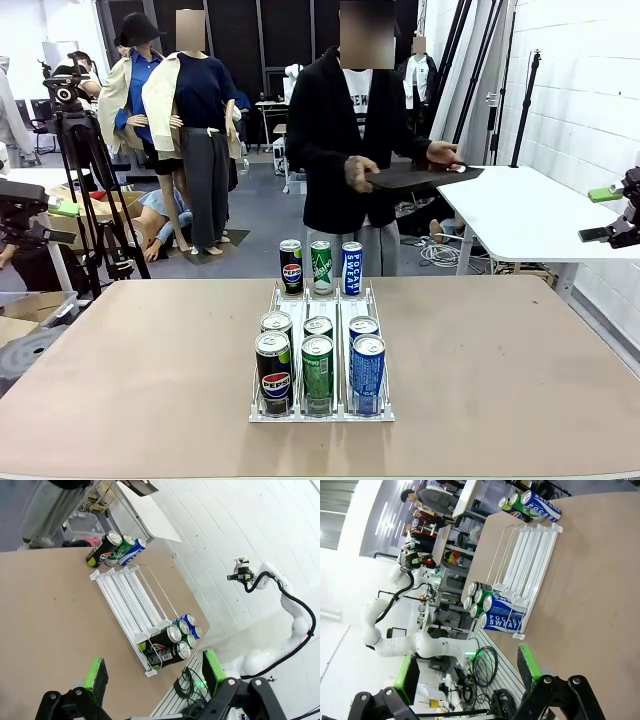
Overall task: Retrieve and hand over the desired beverage to the person.
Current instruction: Pick up a can of the same type that the person held from the Automatic Can Dispenser.
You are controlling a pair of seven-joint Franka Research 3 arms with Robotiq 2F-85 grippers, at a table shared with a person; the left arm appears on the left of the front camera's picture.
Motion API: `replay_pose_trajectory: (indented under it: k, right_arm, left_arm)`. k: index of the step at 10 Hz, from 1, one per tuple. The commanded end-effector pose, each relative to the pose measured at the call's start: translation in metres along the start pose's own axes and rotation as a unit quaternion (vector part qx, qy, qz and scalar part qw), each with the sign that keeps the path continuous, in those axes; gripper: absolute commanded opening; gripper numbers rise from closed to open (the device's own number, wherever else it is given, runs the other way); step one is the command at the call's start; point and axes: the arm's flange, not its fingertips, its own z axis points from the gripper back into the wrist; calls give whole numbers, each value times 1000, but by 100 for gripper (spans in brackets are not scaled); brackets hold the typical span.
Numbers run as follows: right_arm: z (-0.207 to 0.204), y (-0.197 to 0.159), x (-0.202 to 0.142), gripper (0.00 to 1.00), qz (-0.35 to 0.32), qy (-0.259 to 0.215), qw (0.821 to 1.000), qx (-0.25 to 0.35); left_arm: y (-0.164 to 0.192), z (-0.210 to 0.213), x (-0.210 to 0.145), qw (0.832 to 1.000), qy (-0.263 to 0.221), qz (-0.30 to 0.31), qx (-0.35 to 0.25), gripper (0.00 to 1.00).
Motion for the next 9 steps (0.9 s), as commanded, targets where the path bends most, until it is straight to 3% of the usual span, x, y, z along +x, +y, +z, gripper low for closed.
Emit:
replay_pose_trajectory:
  k: [1, 9]
  right_arm:
    - [-1, 1, 0, 100, -5, 1, 1000, 0]
    - [-1, 1, 0, 100, -5, 1, 1000, 0]
  left_arm:
    - [1, 0, -2, 1000, 10, 1, 5, 100]
    - [1, 0, -2, 1000, 10, 1, 5, 100]
